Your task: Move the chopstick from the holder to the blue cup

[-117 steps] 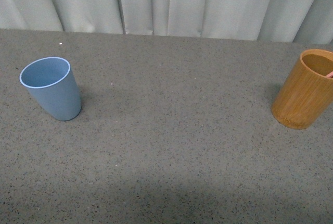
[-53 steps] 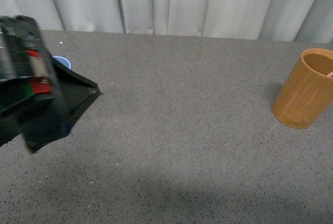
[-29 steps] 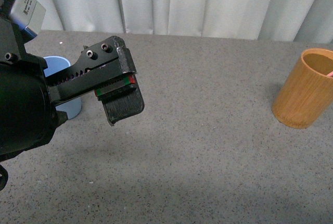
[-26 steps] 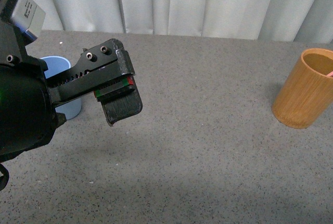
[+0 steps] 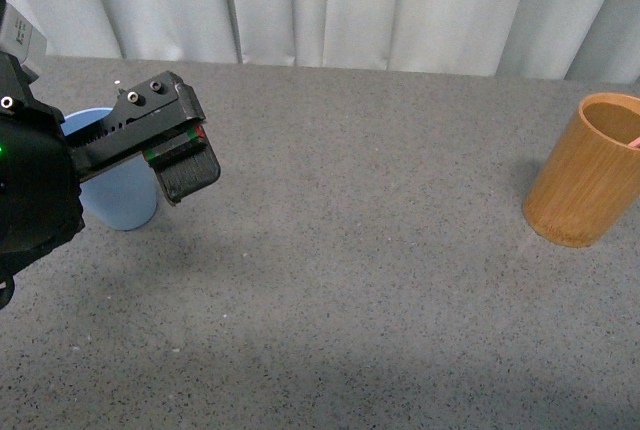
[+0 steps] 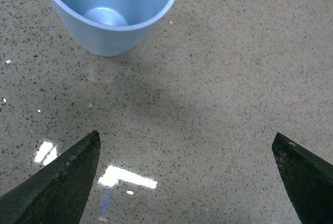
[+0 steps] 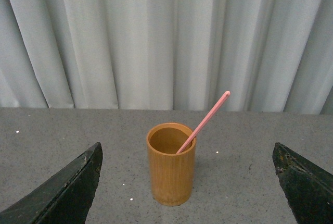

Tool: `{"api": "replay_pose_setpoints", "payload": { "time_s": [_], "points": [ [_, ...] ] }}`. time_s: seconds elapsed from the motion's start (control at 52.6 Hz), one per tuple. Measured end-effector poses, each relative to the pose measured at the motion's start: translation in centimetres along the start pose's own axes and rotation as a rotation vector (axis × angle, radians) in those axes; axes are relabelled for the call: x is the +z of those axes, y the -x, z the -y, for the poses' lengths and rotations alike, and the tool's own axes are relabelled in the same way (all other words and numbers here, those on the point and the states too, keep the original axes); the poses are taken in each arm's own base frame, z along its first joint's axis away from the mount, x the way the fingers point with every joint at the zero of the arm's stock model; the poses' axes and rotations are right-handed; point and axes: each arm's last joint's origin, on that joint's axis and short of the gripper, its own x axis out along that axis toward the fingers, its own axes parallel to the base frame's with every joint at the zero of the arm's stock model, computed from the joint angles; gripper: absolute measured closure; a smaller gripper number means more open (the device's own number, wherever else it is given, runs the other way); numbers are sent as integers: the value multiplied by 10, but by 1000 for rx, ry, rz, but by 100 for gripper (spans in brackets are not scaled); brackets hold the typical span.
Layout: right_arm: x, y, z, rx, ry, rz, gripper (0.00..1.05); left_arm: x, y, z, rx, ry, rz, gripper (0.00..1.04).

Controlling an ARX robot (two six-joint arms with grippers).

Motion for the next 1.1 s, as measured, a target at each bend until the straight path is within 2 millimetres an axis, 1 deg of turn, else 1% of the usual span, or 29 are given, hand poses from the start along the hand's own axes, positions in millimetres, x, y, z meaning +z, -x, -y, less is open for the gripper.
{"api": "replay_pose_setpoints", "payload": {
  "time_s": [0.399, 0.779, 1.103],
  "points": [
    [0, 0, 0, 0, 0, 0, 10, 14, -13, -11, 49, 60, 19, 7],
    [0, 0, 0, 0, 0, 0, 10, 37, -28, -28, 117, 143, 55, 7],
    [0, 0, 0, 0, 0, 0, 10, 39, -38, -38, 166, 160, 55, 7]
  ]
}}
